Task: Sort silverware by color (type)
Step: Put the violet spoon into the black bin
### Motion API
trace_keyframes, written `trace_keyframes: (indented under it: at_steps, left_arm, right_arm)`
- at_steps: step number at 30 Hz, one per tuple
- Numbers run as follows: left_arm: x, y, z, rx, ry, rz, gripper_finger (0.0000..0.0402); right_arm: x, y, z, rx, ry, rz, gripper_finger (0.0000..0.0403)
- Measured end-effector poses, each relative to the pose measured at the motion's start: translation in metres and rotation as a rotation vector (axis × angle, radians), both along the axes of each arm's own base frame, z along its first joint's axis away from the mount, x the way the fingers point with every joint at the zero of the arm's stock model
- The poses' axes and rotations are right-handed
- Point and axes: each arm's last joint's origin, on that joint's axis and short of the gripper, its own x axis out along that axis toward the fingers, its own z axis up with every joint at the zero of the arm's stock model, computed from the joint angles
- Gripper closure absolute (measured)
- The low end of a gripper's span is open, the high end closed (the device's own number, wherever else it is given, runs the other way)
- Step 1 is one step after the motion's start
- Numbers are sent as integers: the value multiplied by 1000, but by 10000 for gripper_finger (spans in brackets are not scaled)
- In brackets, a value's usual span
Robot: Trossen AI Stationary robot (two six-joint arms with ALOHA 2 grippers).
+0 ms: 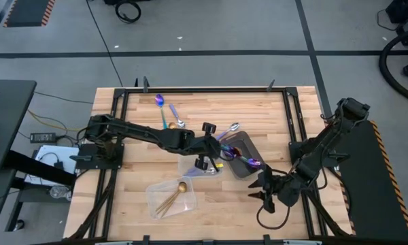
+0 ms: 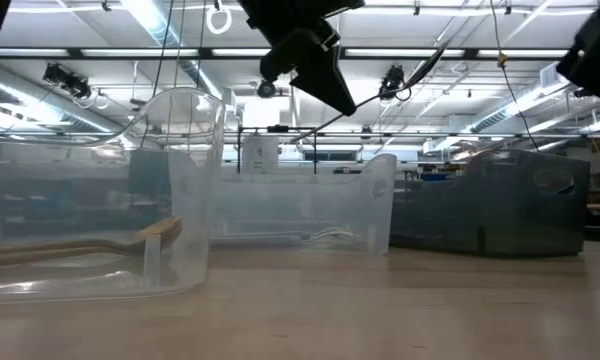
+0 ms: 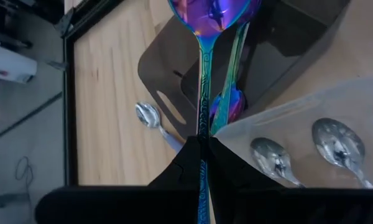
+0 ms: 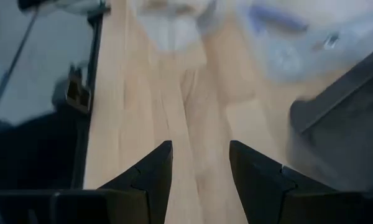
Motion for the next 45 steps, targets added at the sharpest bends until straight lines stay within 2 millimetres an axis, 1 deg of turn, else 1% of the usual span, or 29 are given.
trace_keyframes:
  at_steps: [2,4,7,11,14,16,19,23,27,31,36,40,45]
  left_arm:
    - [0,0,0,13,6,-12,385]
    - [0,0,0,25,11,-24,385]
    - [0,0,0,58,25,-59,385]
    - [0,-1,1,138,39,-92,385]
    - [1,-3,3,248,49,-104,385]
    - [1,-4,3,305,68,-127,385]
    - [2,-5,3,335,72,-152,385]
    - [7,-7,-1,423,80,-178,385]
    - [17,-9,-9,511,78,-208,385]
    - [23,-8,-15,577,83,-199,385]
    - [29,-7,-16,623,54,-179,385]
    - [32,-6,-14,649,36,-172,385]
    - [32,-7,-13,654,25,-170,385]
  right_arm:
    - [1,-5,11,-7,-25,-36,234]
    - [6,-12,27,-8,-34,-68,234]
    - [14,-26,54,-38,-36,-127,234]
    - [20,-46,82,-59,-8,-204,234]
    - [21,-65,96,-57,28,-251,234]
    - [22,-77,106,-18,28,-256,234]
    - [23,-95,118,34,20,-262,233]
    - [32,-119,116,82,64,-286,227]
    - [45,-134,110,115,108,-269,215]
    - [54,-144,104,115,134,-263,199]
    - [62,-154,93,90,199,-245,189]
    - [70,-159,85,74,231,-213,194]
    - [77,-164,78,82,259,-190,214]
